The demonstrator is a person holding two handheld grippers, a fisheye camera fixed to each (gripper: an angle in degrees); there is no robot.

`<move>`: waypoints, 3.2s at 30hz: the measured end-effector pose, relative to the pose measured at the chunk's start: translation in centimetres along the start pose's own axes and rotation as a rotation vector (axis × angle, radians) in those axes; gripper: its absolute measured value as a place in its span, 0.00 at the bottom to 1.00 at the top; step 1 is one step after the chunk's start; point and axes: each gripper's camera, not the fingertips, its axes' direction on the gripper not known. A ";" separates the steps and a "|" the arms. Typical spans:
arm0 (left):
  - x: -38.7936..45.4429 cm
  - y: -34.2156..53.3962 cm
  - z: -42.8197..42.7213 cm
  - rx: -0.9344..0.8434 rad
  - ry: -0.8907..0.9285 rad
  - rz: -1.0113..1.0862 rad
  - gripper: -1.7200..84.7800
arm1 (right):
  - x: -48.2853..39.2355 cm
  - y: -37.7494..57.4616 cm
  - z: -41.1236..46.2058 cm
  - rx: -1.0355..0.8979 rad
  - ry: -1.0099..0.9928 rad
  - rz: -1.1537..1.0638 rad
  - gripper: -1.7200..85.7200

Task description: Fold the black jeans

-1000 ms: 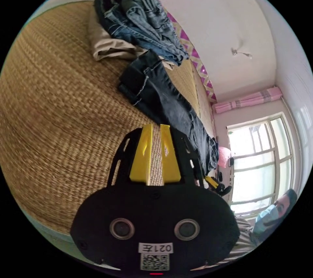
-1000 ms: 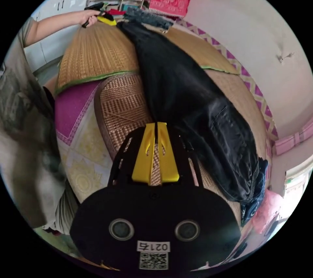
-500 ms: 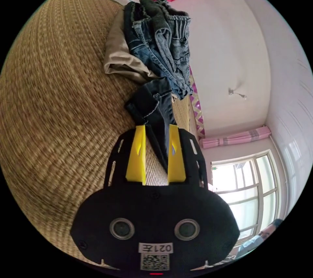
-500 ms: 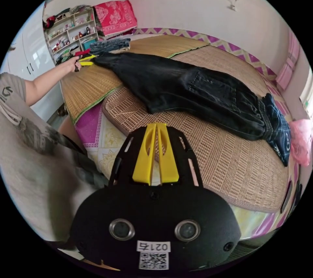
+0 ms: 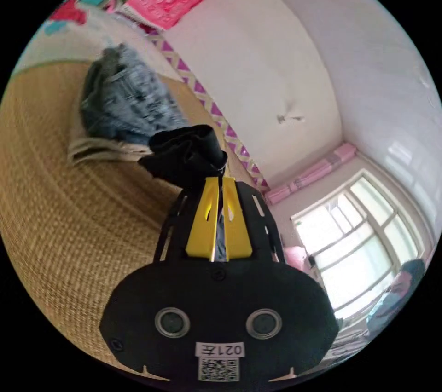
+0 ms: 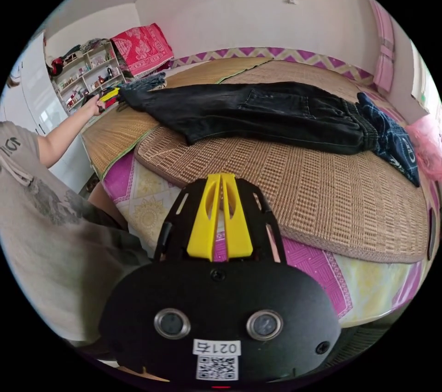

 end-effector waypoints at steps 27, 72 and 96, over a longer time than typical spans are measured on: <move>40.1 45.6 54.4 -0.798 -0.032 0.613 0.01 | 11.7 2.6 -9.5 0.130 -0.130 -0.015 0.01; 17.6 34.3 34.0 -0.646 -0.339 0.643 0.01 | 64.0 12.4 -7.8 0.333 -0.365 1.062 0.17; 11.0 32.9 27.5 -0.657 -0.269 0.590 0.01 | -8.3 -24.7 2.7 0.237 0.134 -0.104 0.07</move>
